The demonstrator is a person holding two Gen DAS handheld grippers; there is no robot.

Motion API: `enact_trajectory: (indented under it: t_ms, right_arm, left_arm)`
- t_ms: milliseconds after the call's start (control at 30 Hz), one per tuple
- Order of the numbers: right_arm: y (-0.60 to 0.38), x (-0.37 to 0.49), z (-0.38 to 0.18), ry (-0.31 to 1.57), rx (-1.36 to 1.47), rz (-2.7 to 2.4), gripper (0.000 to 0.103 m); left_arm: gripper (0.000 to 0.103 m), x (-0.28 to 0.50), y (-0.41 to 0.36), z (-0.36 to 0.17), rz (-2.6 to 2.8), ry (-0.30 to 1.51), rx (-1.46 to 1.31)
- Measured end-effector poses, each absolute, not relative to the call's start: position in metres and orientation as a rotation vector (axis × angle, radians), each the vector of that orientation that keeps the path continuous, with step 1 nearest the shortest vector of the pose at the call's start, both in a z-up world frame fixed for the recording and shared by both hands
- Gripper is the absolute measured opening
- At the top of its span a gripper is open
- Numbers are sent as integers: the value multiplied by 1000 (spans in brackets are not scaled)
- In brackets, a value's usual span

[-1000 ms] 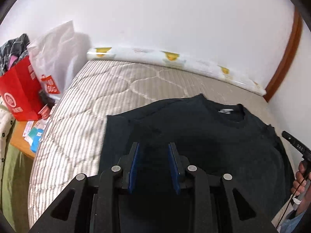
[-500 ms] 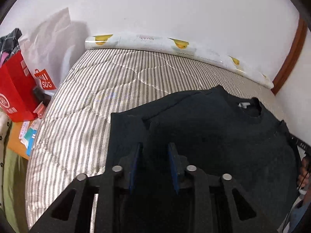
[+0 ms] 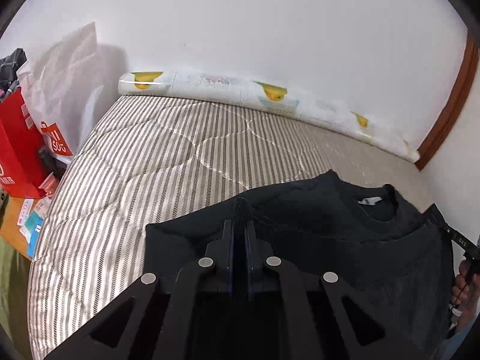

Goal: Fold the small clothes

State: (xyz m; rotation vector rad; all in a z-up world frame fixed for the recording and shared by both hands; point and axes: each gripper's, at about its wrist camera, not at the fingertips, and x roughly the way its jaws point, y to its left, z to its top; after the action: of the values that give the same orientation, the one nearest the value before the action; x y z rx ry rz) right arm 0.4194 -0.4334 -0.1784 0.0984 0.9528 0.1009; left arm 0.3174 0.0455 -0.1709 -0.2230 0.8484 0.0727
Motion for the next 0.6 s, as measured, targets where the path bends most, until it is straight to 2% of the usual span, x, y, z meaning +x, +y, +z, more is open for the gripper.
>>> enact_trajectory:
  t_ms: [233,600]
  right_arm:
    - [-435,420,-188,982,80,101,22]
    - [-404,375,-138,892,71,160,41]
  left_arm:
    - [8,325,44,-186,85,901,-208]
    - [14,287,43,-163,110,903,-182]
